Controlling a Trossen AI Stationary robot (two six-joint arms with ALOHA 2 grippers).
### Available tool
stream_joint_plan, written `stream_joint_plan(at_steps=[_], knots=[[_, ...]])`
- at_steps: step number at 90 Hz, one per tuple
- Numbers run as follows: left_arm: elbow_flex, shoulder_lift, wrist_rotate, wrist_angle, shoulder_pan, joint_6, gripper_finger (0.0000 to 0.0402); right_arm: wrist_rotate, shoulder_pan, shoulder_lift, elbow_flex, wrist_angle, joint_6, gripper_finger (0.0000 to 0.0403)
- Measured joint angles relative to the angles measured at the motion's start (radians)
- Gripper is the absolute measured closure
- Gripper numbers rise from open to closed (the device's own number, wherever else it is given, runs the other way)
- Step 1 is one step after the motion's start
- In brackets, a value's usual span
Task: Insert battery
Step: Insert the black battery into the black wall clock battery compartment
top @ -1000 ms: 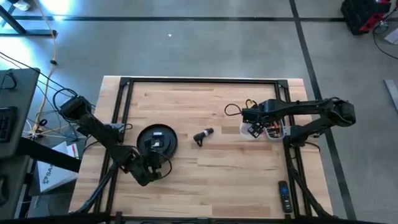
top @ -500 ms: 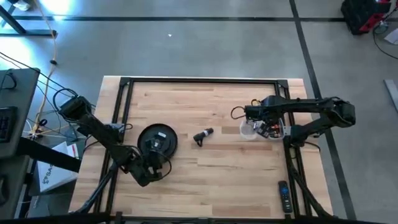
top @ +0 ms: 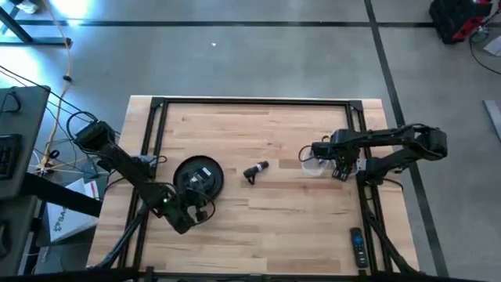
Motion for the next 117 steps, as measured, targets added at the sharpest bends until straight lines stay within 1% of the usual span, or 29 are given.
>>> stream_joint_plan(at_steps=[12, 24, 32, 37, 43, 59, 70, 81, 94, 100, 117], knots=[[0.0, 0.0, -0.001, 0.003, 0.028, 0.0, 0.0307, 0.031, 0.0, 0.005, 0.018, 0.051, -0.056, 0.0242], [0.0, 0.0, 0.001, 0.017, 0.053, 0.0, 0.0307, -0.024, 0.0, 0.036, 0.019, 0.113, -0.077, 0.0247], [0.0, 0.0, 0.001, 0.018, 0.059, 0.0, 0.0307, -0.068, 0.0, 0.066, 0.019, 0.198, -0.077, 0.0247], [0.0, 0.0, 0.001, 0.018, 0.062, 0.0, 0.0307, -0.074, 0.0, 0.08, 0.024, 0.271, -0.077, 0.0247], [0.0, 0.0, 0.002, 0.019, 0.063, 0.0, 0.0307, -0.064, -0.007, 0.087, 0.047, 0.315, -0.078, 0.0247], [0.0, 0.0, 0.003, 0.025, 0.063, -0.003, 0.0307, 0.036, -0.05, 0.09, 0.133, 0.264, -0.111, 0.0247], [0.0, 0.0, 0.006, 0.024, 0.063, -0.014, 0.0307, 0.024, -0.074, 0.09, 0.145, 0.227, -0.106, 0.0247], [-0.013, 0.0, 0.032, 0.033, 0.063, -0.044, 0.0307, -0.016, -0.086, 0.09, 0.106, 0.282, -0.03, 0.0247], [-0.044, 0.0, 0.051, 0.059, 0.049, -0.091, 0.0307, -0.074, -0.098, 0.089, 0.051, 0.366, 0.188, 0.0247], [-0.062, 0.0, 0.053, 0.084, 0.041, -0.104, 0.0307, -0.085, -0.098, 0.091, 0.045, 0.399, 0.258, 0.0247], [-0.08, 0.0, 0.046, 0.117, 0.036, -0.104, 0.0307, -0.09, -0.096, 0.09, 0.045, 0.451, 0.329, 0.0247]])
